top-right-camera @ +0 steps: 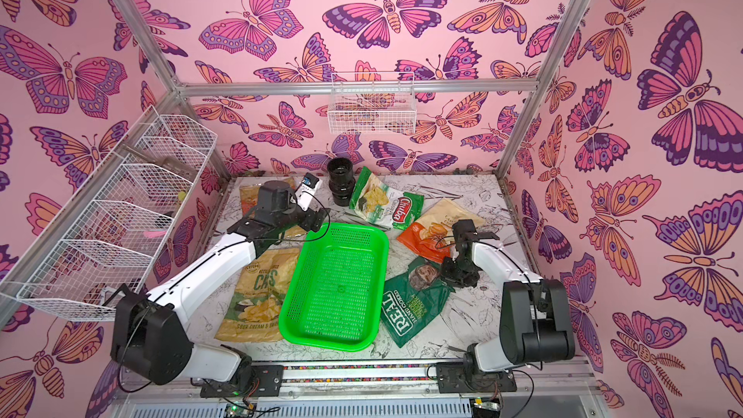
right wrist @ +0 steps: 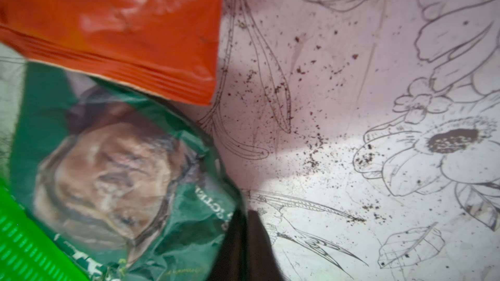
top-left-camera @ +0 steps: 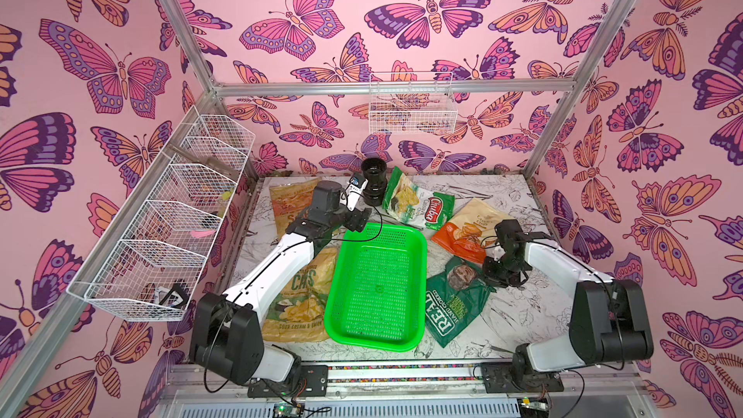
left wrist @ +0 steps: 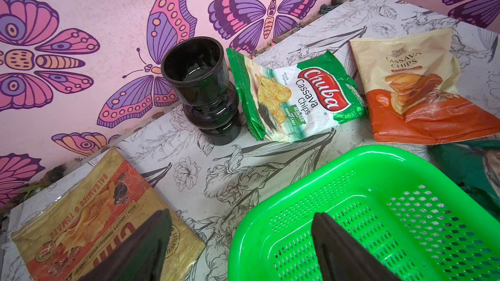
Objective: Put the potato chips into the basket
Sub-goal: Pick up the potato chip from the center of the board.
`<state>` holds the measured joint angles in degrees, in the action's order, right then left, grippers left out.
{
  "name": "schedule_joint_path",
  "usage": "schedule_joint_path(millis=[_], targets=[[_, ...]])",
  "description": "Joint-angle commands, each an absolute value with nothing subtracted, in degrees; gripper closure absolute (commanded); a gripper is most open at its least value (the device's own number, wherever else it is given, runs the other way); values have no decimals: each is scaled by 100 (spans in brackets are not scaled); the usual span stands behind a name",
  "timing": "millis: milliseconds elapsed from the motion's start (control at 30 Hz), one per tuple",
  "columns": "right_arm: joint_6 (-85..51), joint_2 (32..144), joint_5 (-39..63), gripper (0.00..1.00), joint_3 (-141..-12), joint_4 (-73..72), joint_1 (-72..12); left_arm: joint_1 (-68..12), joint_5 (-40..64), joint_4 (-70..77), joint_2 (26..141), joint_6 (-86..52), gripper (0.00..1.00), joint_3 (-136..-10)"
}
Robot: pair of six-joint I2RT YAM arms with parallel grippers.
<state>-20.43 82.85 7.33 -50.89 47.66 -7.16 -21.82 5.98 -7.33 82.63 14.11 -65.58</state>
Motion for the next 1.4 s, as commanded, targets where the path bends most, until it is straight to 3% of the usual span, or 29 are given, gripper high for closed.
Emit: schedule_joint_path(millis=[0, 267, 533, 667, 900, 1167, 1367], targets=[[-1929, 7716, 704, 100, -5409, 5344, -694, -2206, 494, -672, 8337, 1503, 12, -6451], [-1710, 6801, 69, 100, -7002, 6779, -1205, -2231, 398, -668, 8377, 1564, 12, -6423], [-1105, 6824, -299, 100, -8710, 6890, -2344, -2259, 249, -610, 8332, 1571, 12, -6390], [-888, 6491, -281, 100, -8712, 6124, -2870, -2285, 151, -573, 8304, 1600, 12, -6370], [-841, 6144, 38, 100, -8937, 5471, -2997, -2285, -39, -508, 8249, 1600, 12, -6354], [-885, 6343, 435, 100, -9266, 5185, -3182, -2285, -477, -373, 8149, 1591, 12, -6328], [-838, 6780, 847, 100, -9488, 4867, -3779, -2285, -1370, -83, 8079, 1538, 12, -6276]])
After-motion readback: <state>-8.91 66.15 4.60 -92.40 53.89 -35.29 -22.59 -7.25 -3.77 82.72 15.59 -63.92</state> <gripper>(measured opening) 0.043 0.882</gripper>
